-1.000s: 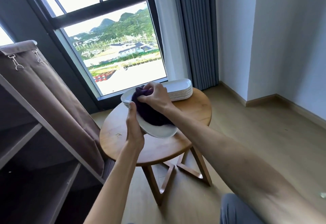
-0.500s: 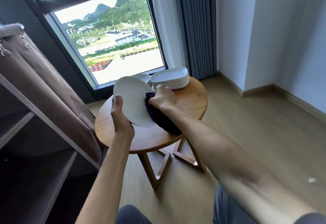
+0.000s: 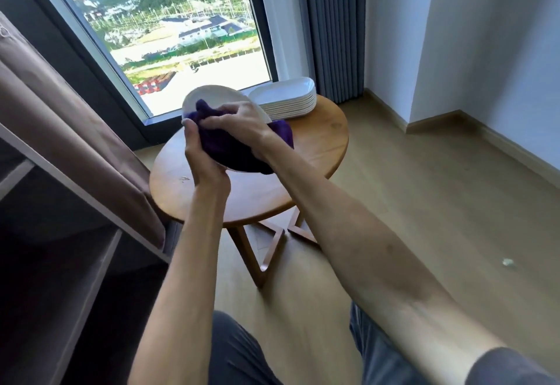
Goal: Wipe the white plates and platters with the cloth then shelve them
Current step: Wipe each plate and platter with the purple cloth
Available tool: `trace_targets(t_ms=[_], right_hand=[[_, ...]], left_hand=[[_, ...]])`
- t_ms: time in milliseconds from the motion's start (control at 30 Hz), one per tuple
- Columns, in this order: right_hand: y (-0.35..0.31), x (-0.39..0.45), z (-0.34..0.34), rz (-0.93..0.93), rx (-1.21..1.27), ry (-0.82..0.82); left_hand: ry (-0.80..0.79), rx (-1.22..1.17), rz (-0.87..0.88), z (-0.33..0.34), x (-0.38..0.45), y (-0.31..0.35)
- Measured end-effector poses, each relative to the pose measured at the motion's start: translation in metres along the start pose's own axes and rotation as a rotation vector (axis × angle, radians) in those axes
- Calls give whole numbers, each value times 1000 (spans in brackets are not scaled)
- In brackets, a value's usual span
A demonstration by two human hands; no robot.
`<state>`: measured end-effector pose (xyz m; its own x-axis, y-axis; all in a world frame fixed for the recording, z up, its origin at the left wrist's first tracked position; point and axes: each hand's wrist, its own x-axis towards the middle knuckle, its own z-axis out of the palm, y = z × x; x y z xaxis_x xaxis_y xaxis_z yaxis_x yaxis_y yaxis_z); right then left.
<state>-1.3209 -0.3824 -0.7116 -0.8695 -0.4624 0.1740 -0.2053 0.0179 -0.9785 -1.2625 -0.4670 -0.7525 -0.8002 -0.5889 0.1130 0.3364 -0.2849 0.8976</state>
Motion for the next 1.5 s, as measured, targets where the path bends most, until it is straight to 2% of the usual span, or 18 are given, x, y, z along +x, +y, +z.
trace_targets(t_ms=[133,200,267,367,467,567,633,767,833,900,1000,1067,1167,1233,1300,1400,1500], right_hand=[[9,-2,-10,145,-227,-261],[19,1,-14,232,-379,-275],[31,6,-19,282,-519,-114],[41,15,-28,225,-645,232],[29,25,-28,71,-720,342],[8,32,-27,-87,-555,375],[-5,31,-21,-176,-432,286],[-17,15,-9,-272,-314,-106],[-17,8,-9,-198,-330,-242],[-16,7,-8,-78,-462,-353],[-8,11,-10,75,-697,-405],[4,15,-12,161,-788,-345],[17,22,-13,220,-828,-54],[19,28,-12,156,-850,114],[16,34,-5,55,-835,211],[10,37,10,-96,-700,269],[0,33,19,-191,-456,153]], left_hand=[[15,-15,-54,-18,2,0],[21,-17,-20,-25,1,-3],[-2,-2,10,-31,-3,-6],[-72,62,-6,-31,-10,-8],[-156,109,-29,-26,-9,-8],[-217,132,-4,-15,-2,0],[-228,149,2,-5,1,4],[-178,67,31,-6,11,9],[-105,-6,23,-14,18,14],[-63,-69,-11,-23,22,16],[-36,-70,8,-33,22,15],[-18,-60,22,-39,17,12],[11,-33,15,-47,11,11],[5,-12,6,-48,6,8],[-3,30,23,-44,0,5],[-58,56,25,-40,-3,1],[-56,36,-30,-37,-1,3]])
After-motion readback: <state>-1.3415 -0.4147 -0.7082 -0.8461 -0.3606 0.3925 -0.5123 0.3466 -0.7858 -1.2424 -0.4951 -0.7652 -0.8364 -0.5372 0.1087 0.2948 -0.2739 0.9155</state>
